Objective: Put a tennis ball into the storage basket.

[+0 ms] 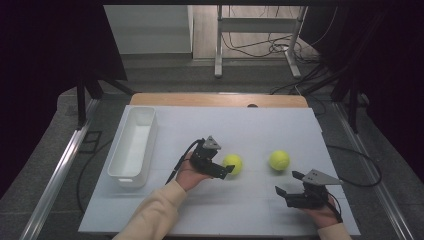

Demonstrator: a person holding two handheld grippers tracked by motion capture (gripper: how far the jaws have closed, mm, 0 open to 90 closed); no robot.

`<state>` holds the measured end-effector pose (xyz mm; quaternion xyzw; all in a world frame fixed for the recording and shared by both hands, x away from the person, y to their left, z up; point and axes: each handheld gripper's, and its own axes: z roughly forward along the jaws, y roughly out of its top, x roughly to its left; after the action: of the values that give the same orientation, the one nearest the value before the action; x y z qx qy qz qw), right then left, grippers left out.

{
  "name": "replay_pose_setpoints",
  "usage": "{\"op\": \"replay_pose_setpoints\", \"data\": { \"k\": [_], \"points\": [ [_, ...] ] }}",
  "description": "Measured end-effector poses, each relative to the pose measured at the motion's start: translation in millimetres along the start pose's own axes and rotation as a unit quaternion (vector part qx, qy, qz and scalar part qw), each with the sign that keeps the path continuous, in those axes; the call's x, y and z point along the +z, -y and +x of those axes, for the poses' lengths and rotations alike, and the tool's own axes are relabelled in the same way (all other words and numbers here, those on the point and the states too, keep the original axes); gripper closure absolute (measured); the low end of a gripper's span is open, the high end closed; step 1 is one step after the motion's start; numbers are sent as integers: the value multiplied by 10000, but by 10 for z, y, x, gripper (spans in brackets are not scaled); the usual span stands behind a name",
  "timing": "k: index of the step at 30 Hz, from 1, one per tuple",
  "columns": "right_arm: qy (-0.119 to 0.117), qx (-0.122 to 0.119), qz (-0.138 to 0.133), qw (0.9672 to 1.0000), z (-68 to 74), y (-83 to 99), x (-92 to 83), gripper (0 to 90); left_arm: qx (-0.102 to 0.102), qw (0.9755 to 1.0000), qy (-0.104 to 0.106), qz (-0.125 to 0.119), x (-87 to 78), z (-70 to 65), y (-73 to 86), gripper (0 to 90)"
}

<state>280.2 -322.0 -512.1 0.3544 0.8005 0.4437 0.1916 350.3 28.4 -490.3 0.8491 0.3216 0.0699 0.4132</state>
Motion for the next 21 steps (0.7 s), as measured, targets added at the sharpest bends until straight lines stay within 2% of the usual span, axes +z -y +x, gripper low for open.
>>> {"op": "replay_pose_setpoints", "data": {
  "k": [12, 21],
  "points": [
    [21, -16, -12, 10000, 4, -2, -10, 125, 55, 9999, 98, 124, 209, -29, -77, 59],
    [18, -31, 0, 10000, 4, 0, -1, 125, -28, 9994, 204, 287, 376, -13, -73, 54]
  ]
}}
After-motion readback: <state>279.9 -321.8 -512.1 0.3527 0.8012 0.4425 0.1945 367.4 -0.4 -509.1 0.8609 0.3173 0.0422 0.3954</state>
